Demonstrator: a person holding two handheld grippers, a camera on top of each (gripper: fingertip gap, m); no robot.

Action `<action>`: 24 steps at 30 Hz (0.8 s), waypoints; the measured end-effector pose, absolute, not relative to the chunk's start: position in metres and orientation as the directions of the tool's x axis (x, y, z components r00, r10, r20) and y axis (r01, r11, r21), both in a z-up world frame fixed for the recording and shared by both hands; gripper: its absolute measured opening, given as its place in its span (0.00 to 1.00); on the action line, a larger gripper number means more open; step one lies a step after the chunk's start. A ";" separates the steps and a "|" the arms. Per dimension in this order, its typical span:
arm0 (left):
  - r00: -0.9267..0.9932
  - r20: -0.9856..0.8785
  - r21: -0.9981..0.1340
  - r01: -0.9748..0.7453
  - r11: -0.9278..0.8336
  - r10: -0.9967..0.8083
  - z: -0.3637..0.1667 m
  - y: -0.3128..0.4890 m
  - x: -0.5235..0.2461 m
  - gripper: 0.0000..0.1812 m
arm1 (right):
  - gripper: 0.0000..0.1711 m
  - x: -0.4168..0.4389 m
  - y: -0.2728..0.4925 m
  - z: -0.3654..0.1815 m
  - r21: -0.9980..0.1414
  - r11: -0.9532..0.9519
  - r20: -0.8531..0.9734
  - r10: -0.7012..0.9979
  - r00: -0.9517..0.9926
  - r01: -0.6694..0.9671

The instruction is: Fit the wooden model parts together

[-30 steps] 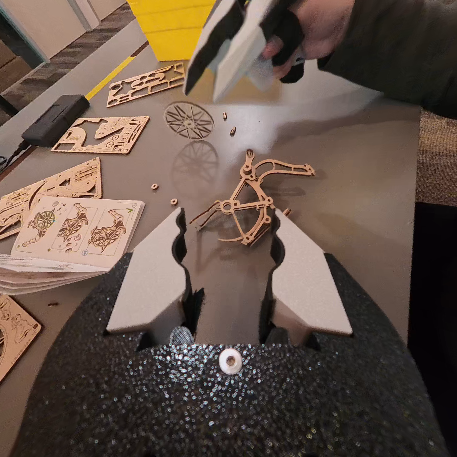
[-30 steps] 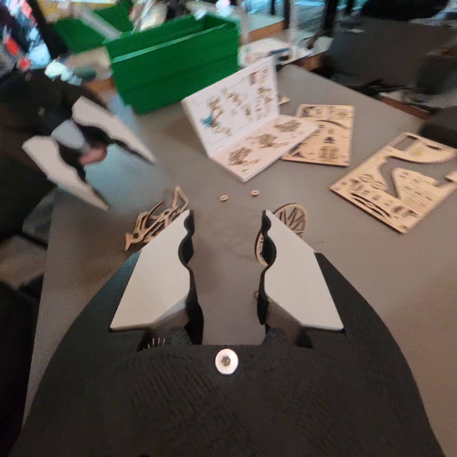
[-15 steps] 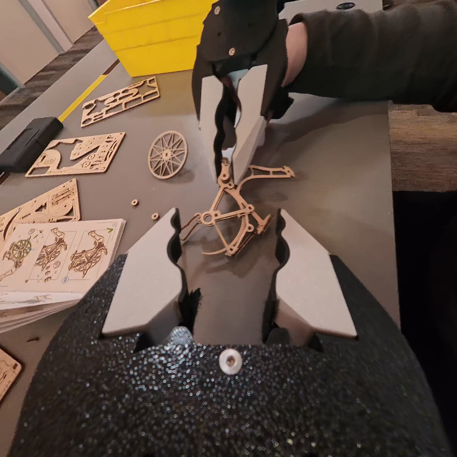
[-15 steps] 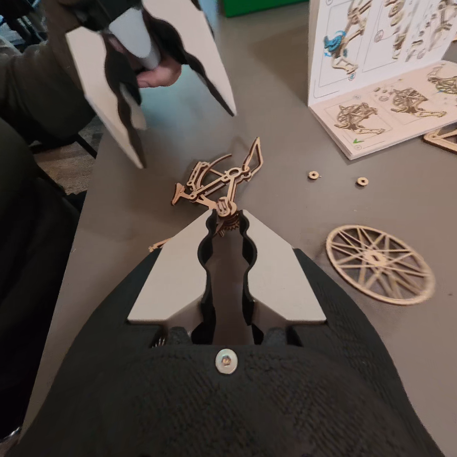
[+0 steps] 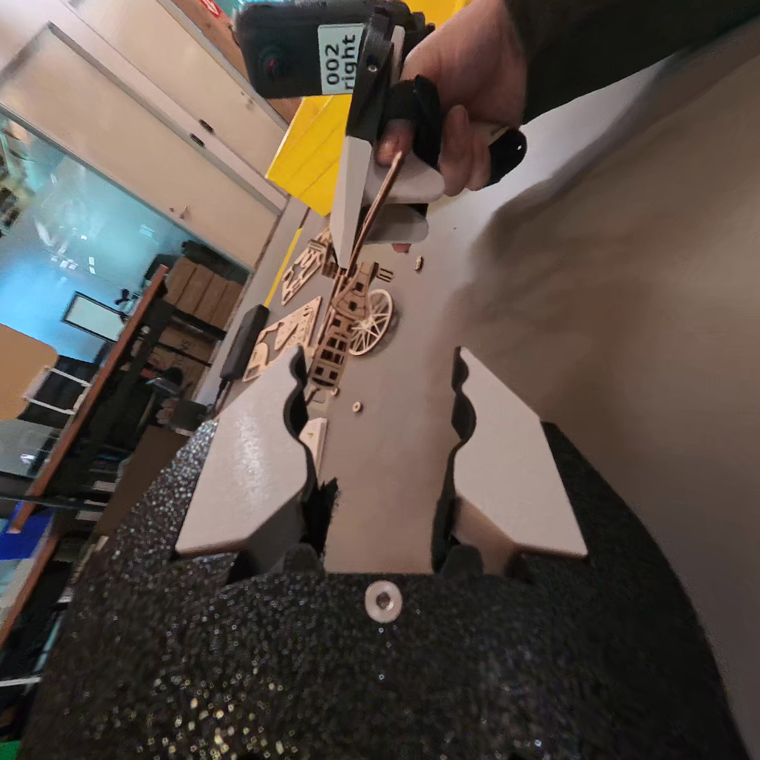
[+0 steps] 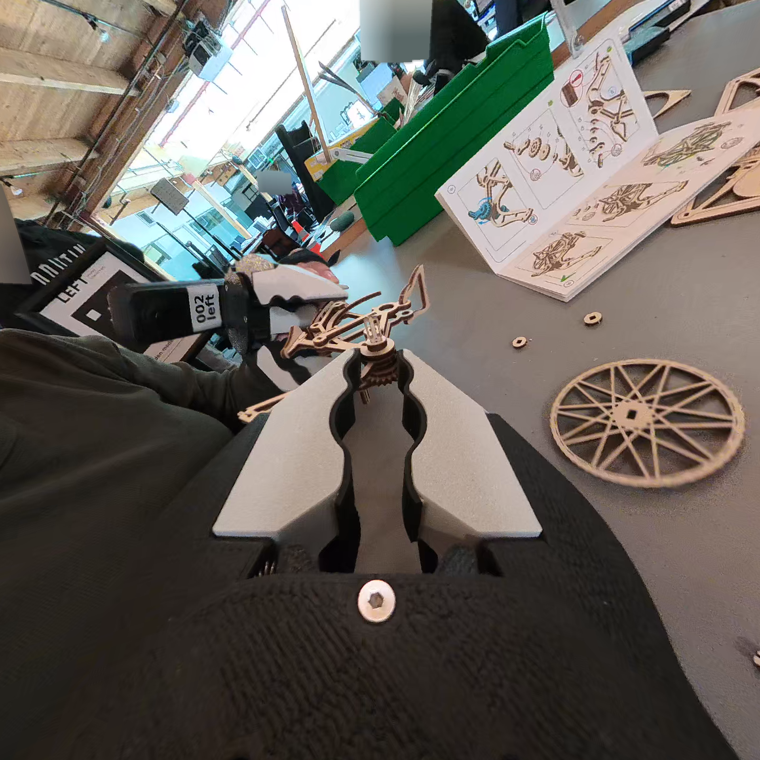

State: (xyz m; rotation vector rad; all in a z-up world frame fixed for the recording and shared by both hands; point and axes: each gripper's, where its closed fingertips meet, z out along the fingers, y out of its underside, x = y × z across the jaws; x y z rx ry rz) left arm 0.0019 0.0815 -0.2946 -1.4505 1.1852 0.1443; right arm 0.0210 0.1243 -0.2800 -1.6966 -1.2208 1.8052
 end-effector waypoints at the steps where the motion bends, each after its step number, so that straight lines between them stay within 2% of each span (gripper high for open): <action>1: 0.471 -0.699 -0.661 -0.713 0.234 -0.539 -0.292 0.082 0.002 0.35 | 0.09 0.021 0.124 -0.280 -0.783 -0.554 -0.613 0.763 -0.203 0.282; 8: 0.455 -0.824 -0.554 -0.773 0.309 -0.338 -0.272 0.088 -0.001 0.07 | 0.09 0.019 0.120 -0.277 -0.780 -0.560 -0.621 0.750 -0.229 0.280; 10: 0.509 -0.780 -0.615 -0.730 0.298 -0.365 -0.268 0.087 0.000 0.07 | 0.09 0.019 0.120 -0.273 -0.776 -0.574 -0.628 0.740 -0.240 0.261; 14: 0.644 -0.635 -0.769 -0.580 0.269 -0.428 -0.258 0.088 -0.005 0.06 | 0.20 0.022 0.131 -0.256 -0.787 -0.596 -0.616 0.745 -0.254 0.161; 17: 0.751 -0.451 -0.893 -0.376 0.249 -0.483 -0.244 0.087 -0.011 0.06 | 0.26 0.029 0.136 -0.231 -0.792 -0.609 -0.586 0.746 -0.316 0.033; 20: 0.805 -0.186 -0.974 -0.074 0.215 -0.563 -0.223 0.084 -0.021 0.06 | 0.32 0.034 0.134 -0.213 -0.793 -0.607 -0.545 0.748 -0.378 -0.057; 24: 0.683 0.176 -0.930 0.351 0.108 -0.709 -0.201 0.079 -0.033 0.06 | 0.32 0.024 0.114 -0.216 -0.865 -0.499 -0.441 0.808 -0.390 -0.058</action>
